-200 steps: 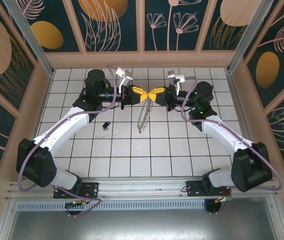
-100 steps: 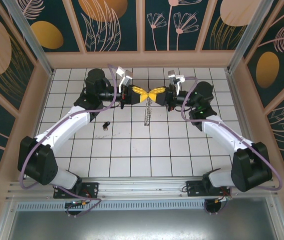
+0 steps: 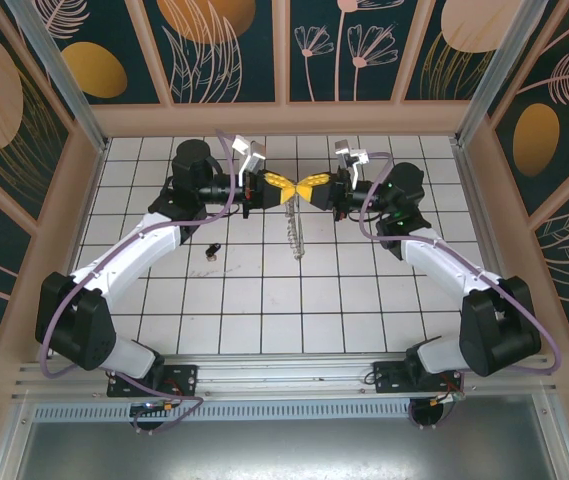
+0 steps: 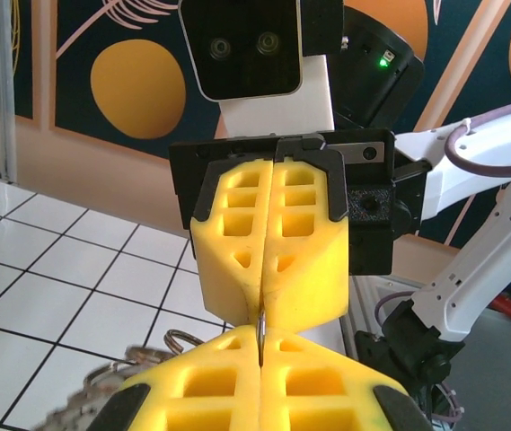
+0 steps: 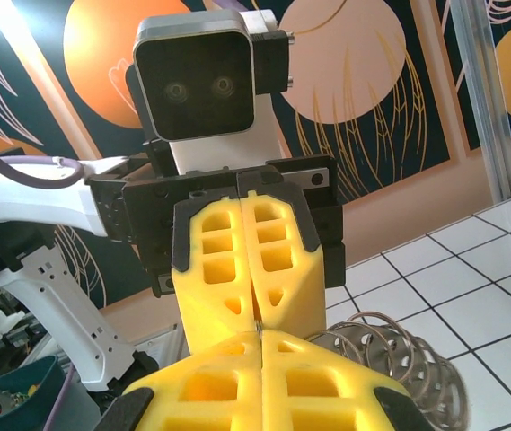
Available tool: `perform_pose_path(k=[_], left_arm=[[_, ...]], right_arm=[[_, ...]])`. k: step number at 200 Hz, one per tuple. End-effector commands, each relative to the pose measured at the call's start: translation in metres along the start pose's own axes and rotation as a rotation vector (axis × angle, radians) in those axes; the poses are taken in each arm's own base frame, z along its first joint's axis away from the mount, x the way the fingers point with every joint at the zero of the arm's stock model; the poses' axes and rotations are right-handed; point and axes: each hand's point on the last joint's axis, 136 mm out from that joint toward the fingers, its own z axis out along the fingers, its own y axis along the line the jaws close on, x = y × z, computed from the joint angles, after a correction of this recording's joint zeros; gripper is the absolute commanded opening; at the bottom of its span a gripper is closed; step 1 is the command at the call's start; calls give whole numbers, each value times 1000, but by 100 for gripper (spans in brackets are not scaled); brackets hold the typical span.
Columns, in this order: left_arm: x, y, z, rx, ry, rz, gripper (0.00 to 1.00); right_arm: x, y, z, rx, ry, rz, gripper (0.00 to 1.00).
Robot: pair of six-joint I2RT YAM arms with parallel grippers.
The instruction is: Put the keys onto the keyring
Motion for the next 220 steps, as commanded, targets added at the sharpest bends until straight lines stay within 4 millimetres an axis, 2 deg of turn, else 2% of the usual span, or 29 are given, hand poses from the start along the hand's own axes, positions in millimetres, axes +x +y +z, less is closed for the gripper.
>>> perform_pose_path(k=[1,57,135,144,153,175,211,220], left_arm=[[-5,-8,-1,-4,-24,60,0],[-16,4,-11,-158,-78,102,0],[-16,4,-24,-241,-146,213,2],[-15,8,-24,-258,-145,206,4],[-15,12,-24,-270,-146,189,0],[-14,17,-20,-263,-139,134,0],[-12,15,-15,-223,-114,116,0],[-13,13,-15,-213,-113,129,0]], right_arm=[[-21,3,-2,12,-60,-71,0],[-27,3,-5,42,-87,-73,0],[-27,4,-8,64,-102,-88,0],[-27,3,-9,73,-103,-90,0],[-26,2,-9,74,-103,-91,0],[-25,0,-10,76,-100,-88,0],[-21,-9,-14,109,-106,-61,0],[-19,-10,-16,115,-112,-54,3]])
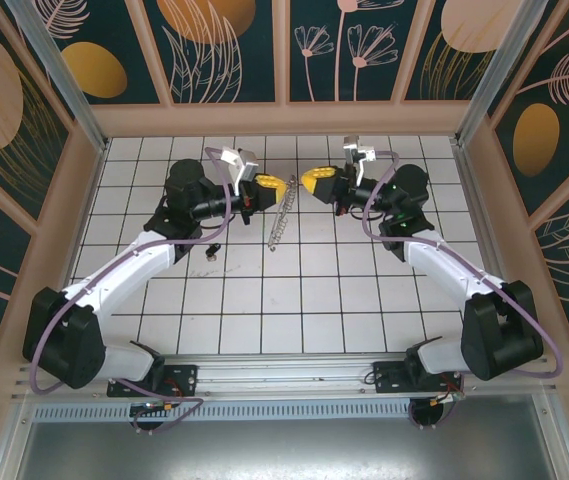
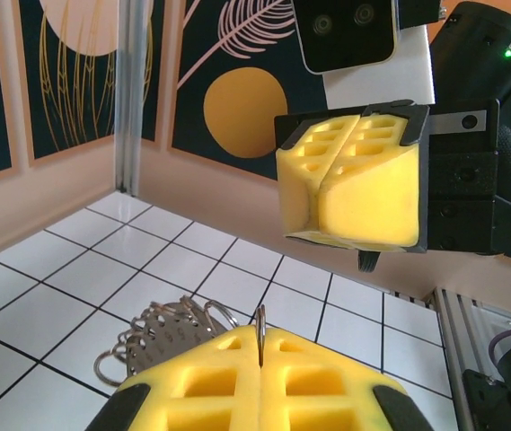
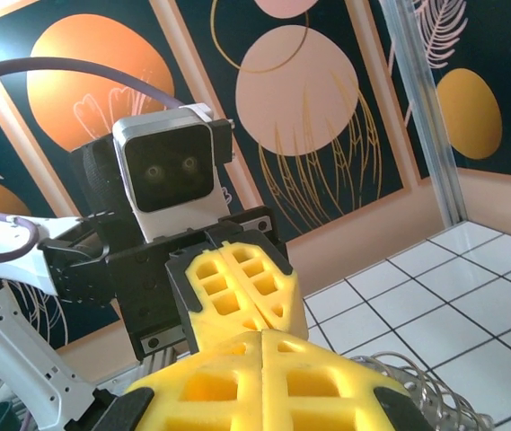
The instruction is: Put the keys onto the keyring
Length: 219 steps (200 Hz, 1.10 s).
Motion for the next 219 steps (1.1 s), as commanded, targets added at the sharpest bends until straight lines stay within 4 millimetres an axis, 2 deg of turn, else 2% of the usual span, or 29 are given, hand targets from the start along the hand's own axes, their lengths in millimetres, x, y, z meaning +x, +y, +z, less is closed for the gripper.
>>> perform_pose_path(k=[1,34,50,110,139,181,219], left_arm=[[-21,-9,-1,45,-40,51,0],[-28,-20,-2,97,-49,74,0],[-30,-21,-1,110,-33,76,0],[-29,-32,4,204,18,81,0],[-28,-40,3,267,19,72,0],[-30,-46,2,303,26,76,0],[-30,-47,4,330,24,52,0]], right_arm=[[-7,3,-8,15,-40,-37,4],[-1,6,-17,40,-63,-5,28],[3,4,-22,80,-72,20,35],[13,16,-42,128,-129,56,40],[16,18,-44,119,-135,77,49],[17,16,-48,151,-154,76,50],[11,25,-43,98,-142,57,53]])
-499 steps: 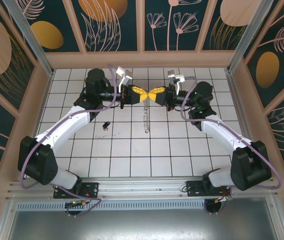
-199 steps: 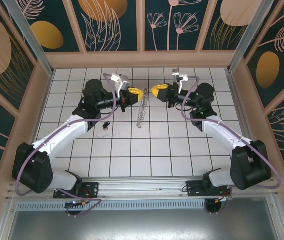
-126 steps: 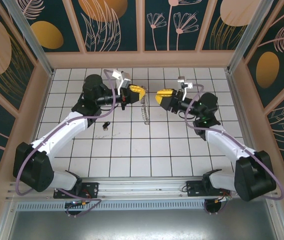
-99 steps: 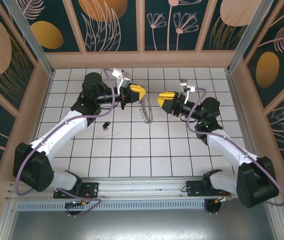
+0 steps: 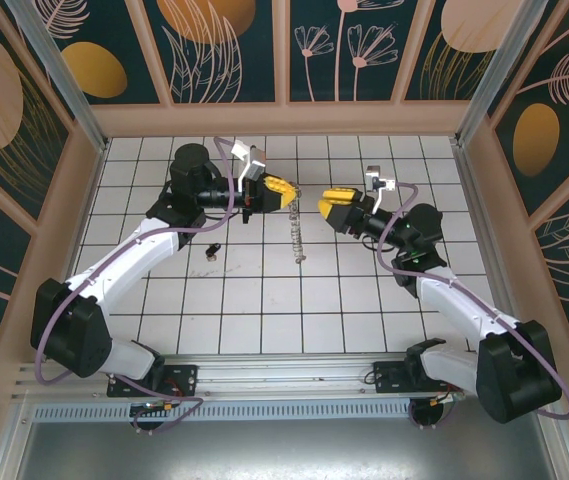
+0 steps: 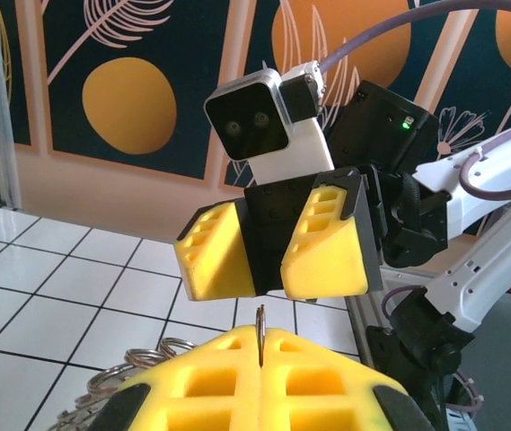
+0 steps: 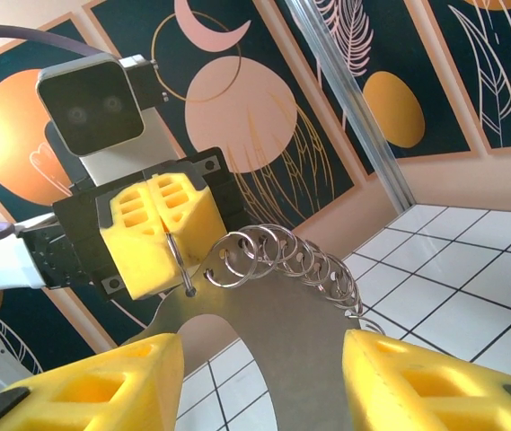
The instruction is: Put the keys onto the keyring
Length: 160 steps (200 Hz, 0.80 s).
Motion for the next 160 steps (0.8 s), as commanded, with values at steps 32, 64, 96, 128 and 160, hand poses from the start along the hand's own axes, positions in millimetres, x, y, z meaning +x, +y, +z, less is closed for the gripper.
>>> perform_pose_path(k=[32,64,96,128,160], left_arm=[[-18,-6,2,63,-27,33,0],[-16,-5,3,71,-17,24,0],[-15,-3,4,69,-16,14,0],[-14,-2,4,69,-17,8,0],[-12,0,5,70,-15,-1,0]], right_arm=[[-17,28,5,-130,-1,-79,60],[-18,27,13,-170,36,-85,59],[-21,25,20,-203,41,-77,53],[-24,22,25,-216,36,-65,45],[-25,23,25,-220,29,-66,40]])
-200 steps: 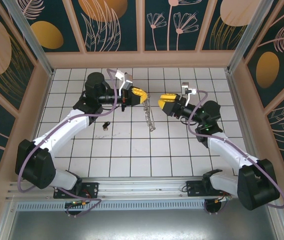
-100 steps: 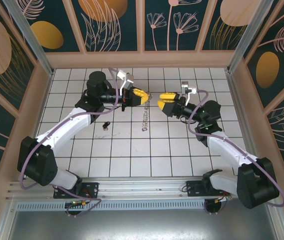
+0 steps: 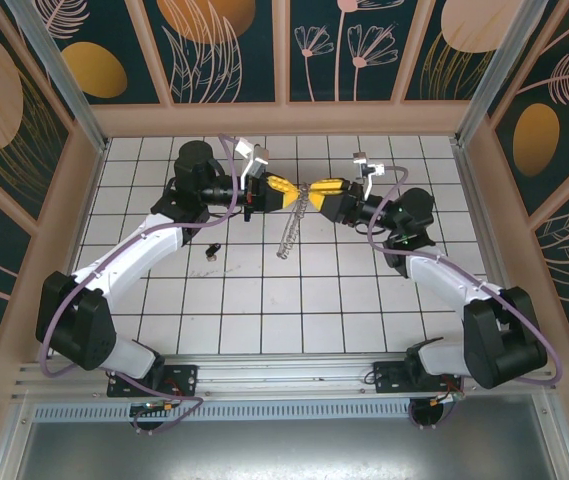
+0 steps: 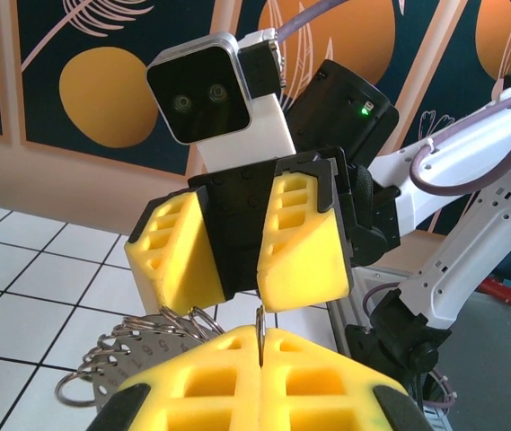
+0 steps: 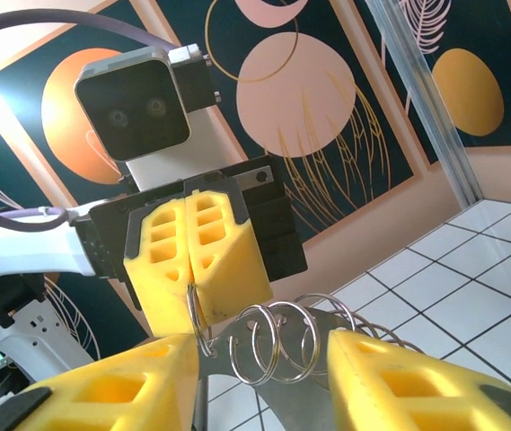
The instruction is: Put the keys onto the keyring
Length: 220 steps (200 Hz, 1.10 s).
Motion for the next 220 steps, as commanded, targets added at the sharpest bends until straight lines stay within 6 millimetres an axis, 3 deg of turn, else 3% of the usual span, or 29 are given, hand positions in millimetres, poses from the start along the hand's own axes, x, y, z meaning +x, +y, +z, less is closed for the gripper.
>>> perform_pose_path(k=[1,71,186,220], left_arm=[[-13,-4,0,30,-20,40,0],[-11,-1,1,36,-17,34,0],[-12,-2,2,45,-19,33,0],[-13,-2,2,45,-20,36,0]], right_arm=[[-18,19,1,-59,-31,-84,40],[-22,26,-5,-26,-38,-119,42],[-18,25,13,-81,-13,-104,39],[-13,23,14,-83,-2,-94,34]])
